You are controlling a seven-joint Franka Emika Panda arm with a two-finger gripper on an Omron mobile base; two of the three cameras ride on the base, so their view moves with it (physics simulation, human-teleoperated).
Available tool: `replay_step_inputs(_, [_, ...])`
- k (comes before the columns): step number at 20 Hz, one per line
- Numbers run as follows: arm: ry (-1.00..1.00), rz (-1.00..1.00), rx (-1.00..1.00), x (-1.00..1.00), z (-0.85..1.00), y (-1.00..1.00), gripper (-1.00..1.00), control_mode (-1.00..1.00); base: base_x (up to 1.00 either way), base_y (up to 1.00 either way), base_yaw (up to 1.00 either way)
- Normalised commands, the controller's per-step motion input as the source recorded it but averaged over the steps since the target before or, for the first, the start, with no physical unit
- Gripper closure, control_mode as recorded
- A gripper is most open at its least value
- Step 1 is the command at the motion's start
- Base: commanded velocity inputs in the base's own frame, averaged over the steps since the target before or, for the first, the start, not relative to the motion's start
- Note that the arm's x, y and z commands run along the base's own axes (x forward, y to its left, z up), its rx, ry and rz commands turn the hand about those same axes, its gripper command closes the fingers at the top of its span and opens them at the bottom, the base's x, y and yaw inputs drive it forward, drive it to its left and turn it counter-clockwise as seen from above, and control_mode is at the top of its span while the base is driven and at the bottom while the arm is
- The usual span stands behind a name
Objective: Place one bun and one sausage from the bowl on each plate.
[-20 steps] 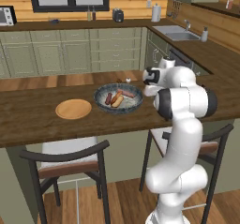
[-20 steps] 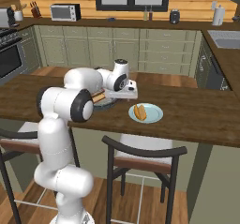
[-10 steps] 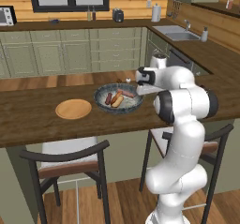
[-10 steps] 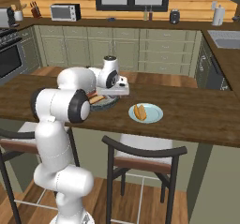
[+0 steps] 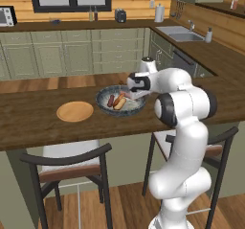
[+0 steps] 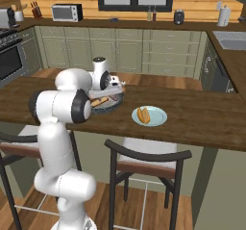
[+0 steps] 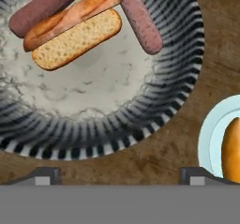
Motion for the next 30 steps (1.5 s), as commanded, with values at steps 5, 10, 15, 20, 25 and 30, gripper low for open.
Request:
replay_step_inputs(5, [0.02, 0.11, -0.07, 0.45, -0.04, 0.19, -1.00, -1.00, 0.00, 0.00, 0.00])
replay_step_inputs(10, [0.02, 0.07, -0.01, 0.41, -0.09, 0.03, -1.00, -1.00, 0.00, 0.00, 0.00])
replay_step_inputs(15, [0.02, 0.06, 0.00, 0.48, -0.12, 0.00, -1.00, -1.00, 0.00, 0.00, 0.00])
replay_step_inputs(20, [0.01, 0.08, -0.03, 0.48, -0.33, 0.00, -1.00, -1.00, 0.00, 0.00, 0.00])
replay_step_inputs(25, [0.00, 0.06, -0.08, 0.47, -0.43, 0.00, -1.00, -1.00, 0.00, 0.00, 0.00])
replay_step_inputs(30, [0.00, 0.02, -0.03, 0.39, -0.25, 0.00, -1.00, -1.00, 0.00, 0.00, 0.00])
